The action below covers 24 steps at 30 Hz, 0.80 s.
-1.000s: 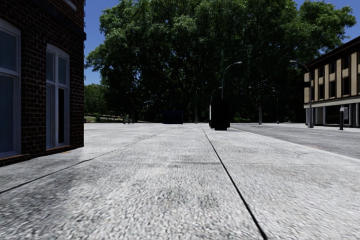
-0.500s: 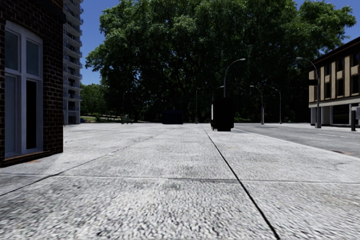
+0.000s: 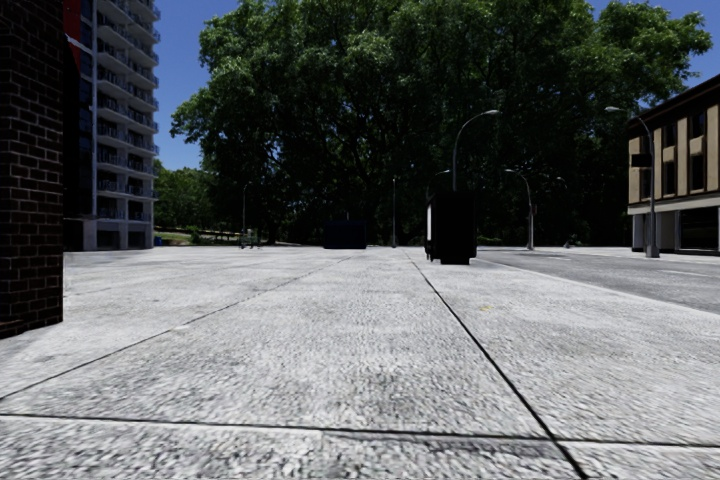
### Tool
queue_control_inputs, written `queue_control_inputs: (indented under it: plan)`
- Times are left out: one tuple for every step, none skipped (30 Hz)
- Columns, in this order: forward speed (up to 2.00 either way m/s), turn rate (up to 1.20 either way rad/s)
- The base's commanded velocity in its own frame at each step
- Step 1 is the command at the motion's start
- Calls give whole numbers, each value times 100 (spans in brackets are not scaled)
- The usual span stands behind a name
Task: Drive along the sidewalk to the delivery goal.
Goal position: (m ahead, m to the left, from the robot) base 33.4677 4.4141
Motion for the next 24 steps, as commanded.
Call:
queue_control_inputs:
  plan:
    - [200, 0]
    - [200, 0]
    - [200, 0]
    - [200, 0]
    - [200, 0]
    - [200, 0]
    - [200, 0]
    - [200, 0]
    - [200, 0]
    - [200, 0]
    - [200, 0]
    - [200, 0]
    - [200, 0]
    - [200, 0]
    - [200, 0]
    - [200, 0]
    - [200, 0]
    - [200, 0]
    - [200, 0]
    - [200, 0]
    - [200, 0]
    - [200, 0]
    - [200, 0]
    - [200, 0]
